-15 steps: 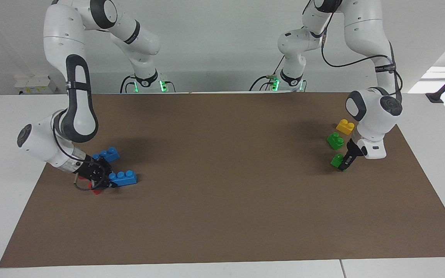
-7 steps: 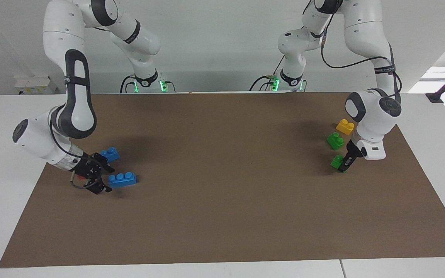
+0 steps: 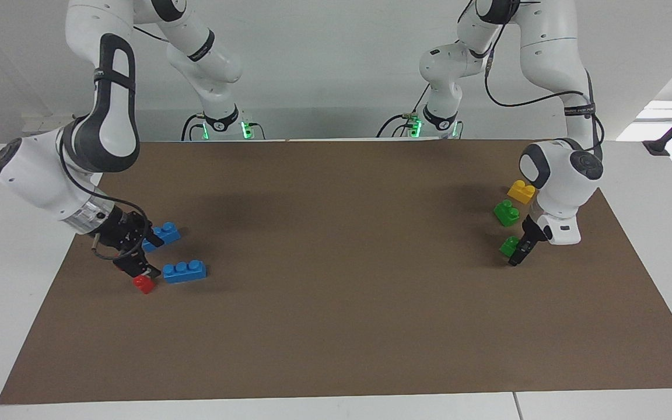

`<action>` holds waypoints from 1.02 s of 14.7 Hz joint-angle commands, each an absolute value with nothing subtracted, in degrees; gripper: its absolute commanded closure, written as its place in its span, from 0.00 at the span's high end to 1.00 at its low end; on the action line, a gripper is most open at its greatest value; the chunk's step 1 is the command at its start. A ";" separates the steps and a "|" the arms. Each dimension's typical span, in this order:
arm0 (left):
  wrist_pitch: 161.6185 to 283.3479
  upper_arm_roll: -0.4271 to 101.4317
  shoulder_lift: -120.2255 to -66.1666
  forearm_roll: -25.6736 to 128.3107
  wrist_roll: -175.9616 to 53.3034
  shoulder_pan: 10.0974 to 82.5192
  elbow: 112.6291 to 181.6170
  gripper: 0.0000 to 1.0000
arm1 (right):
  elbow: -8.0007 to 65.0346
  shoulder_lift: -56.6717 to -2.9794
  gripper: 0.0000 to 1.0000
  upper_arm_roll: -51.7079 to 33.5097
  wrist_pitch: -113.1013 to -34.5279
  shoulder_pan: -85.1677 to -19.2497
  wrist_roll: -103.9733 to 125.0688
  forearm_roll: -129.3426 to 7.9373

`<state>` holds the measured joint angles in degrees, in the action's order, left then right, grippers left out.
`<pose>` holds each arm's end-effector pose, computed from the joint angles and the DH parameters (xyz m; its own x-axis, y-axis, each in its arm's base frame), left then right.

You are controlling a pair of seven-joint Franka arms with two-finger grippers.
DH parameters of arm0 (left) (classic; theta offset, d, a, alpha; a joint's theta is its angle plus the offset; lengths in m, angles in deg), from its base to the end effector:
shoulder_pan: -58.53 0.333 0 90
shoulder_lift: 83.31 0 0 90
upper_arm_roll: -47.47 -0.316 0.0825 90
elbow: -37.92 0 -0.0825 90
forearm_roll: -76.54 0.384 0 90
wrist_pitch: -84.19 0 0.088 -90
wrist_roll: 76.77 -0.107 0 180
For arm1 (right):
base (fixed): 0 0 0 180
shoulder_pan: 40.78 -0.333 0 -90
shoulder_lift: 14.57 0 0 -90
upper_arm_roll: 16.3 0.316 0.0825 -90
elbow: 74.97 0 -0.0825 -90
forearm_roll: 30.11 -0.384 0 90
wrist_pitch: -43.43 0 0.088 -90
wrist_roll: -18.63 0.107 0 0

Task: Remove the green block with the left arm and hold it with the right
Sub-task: 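Open the left gripper to release the green brick while the right gripper lifts away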

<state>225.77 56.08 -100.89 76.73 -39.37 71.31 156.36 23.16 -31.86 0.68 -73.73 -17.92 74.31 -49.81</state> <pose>0.5964 0.0459 0.2943 0.7409 0.6695 0.0535 0.6636 -0.7420 0.0949 0.6433 -0.0641 0.4278 0.3411 -0.8851 -0.3166 -0.9338 -0.2803 -0.2223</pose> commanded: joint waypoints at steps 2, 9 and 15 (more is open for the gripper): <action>225.17 56.18 -100.19 75.93 -40.91 72.06 156.49 1.00 | 20.22 -27.77 1.00 0.93 -69.87 -22.93 71.30 -41.12; 221.22 56.26 -95.01 75.93 -40.56 71.27 155.61 1.00 | 20.48 -19.68 1.00 0.93 -61.79 -24.70 47.83 -38.21; 211.74 56.61 -90.52 85.56 -41.17 68.37 149.82 1.00 | 23.98 -11.77 1.00 1.01 -56.69 -30.41 37.64 -32.05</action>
<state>216.44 57.01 -92.13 80.59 -40.14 69.64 151.66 20.48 -15.54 1.04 -57.43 -29.43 42.05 -33.27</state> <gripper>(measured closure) 0.000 0.000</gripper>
